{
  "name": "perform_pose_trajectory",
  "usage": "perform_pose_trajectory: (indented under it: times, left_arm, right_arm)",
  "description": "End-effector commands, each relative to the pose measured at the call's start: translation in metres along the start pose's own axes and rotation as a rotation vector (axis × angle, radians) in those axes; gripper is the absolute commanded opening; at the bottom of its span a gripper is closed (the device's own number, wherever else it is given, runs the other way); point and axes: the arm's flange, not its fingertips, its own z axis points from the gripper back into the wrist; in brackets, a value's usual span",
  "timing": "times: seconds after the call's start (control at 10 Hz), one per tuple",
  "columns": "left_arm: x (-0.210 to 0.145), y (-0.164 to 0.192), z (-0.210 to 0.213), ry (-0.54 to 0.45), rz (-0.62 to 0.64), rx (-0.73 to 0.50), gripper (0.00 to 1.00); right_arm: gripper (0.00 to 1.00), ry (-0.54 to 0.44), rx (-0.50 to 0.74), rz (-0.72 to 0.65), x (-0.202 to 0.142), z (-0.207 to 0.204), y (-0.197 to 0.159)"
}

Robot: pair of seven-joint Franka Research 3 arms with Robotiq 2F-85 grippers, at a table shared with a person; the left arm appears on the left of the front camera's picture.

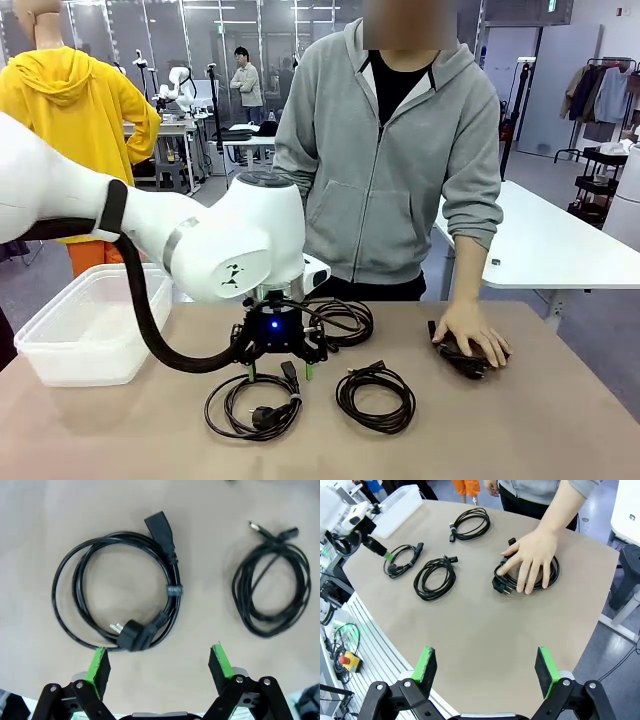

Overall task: Organize and store the cables.
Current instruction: Place the Power Cable into the Organizing box.

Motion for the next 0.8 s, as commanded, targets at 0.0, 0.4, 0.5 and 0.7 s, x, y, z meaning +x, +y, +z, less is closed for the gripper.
perform_pose_trajectory:
  times: [0.0,0.4,0.5,0.7]
  left_arm:
    - [0.021,-0.019,-0.013,0.010,0.055,0.010,1.00]
    - [0.039,-0.021,-0.044,0.079,0.054,-0.020,1.00]
    - [0.041,-0.023,-0.050,0.089,0.047,-0.020,1.00]
    - [0.039,-0.027,-0.064,0.127,0.027,-0.010,1.00]
  right_arm:
    - [1.00,-0.010,0.006,0.018,0.001,0.001,-0.001]
    - [1.00,-0.010,0.006,0.018,0.001,0.001,-0.001]
    - [1.00,-0.010,0.006,0.018,0.001,0.001,-0.001]
    - [1.00,-0.010,0.006,0.018,0.001,0.001,-0.001]
